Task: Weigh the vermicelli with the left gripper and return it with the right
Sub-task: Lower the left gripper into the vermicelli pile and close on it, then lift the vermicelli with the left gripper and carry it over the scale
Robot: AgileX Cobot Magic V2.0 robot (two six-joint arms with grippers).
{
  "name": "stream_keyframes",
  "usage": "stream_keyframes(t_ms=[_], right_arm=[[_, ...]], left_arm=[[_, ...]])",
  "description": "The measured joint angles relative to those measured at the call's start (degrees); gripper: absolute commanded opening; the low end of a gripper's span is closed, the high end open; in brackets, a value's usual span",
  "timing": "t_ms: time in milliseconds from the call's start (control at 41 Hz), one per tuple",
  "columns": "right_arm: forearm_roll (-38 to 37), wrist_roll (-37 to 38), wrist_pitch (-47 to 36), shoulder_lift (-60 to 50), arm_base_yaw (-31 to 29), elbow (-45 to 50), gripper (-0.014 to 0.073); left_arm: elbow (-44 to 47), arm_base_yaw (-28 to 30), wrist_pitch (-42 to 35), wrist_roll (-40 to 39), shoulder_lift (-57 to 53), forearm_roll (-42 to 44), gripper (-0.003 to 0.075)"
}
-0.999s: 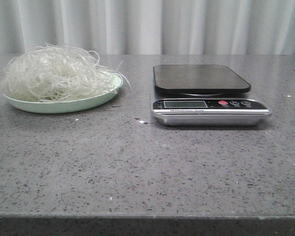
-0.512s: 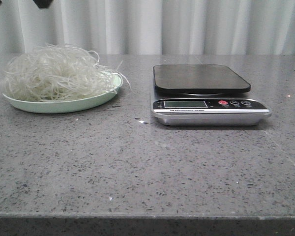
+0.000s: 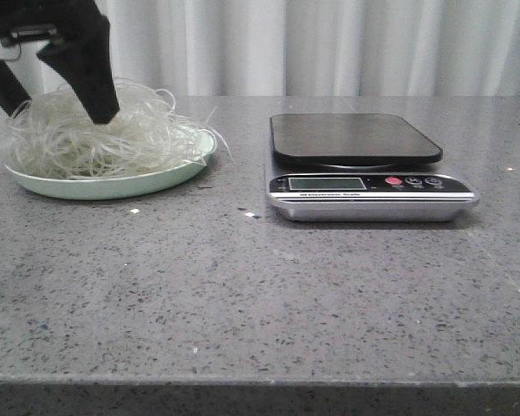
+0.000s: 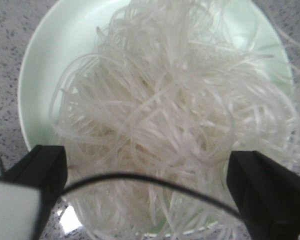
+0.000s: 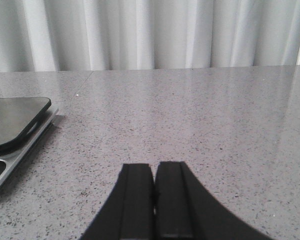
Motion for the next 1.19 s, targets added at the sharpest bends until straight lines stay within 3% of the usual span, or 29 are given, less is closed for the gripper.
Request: stream_keyframes(t_ms=[244,341,633,901,1194], right_arm=[[0.00,0.00,0.00,0.00,0.00,0.00,0.0151],[0.00,0.00,0.00,0.00,0.00,0.00,0.0151],[0.00,0.00,0.00,0.00,0.00,0.00,0.0151],[0.00,0.00,0.00,0.00,0.00,0.00,0.0151],[0.00,0.00,0.00,0.00,0.00,0.00,0.0151]], left_arm=[[-0.38,0.00,-0.12,0.10,2.97,0.09,0.0697],[-0.38,0.00,-0.12,0.10,3.35,0.09,0.0589],[-0.72,0.00,-0.12,0.20,3.35,0.09,0.0125],[-3.30,0.00,2.50,0.20,3.46,0.09,0.0146],[-19.20,-0.05,11.75,0.32,4.20,-0.85,0.0146]])
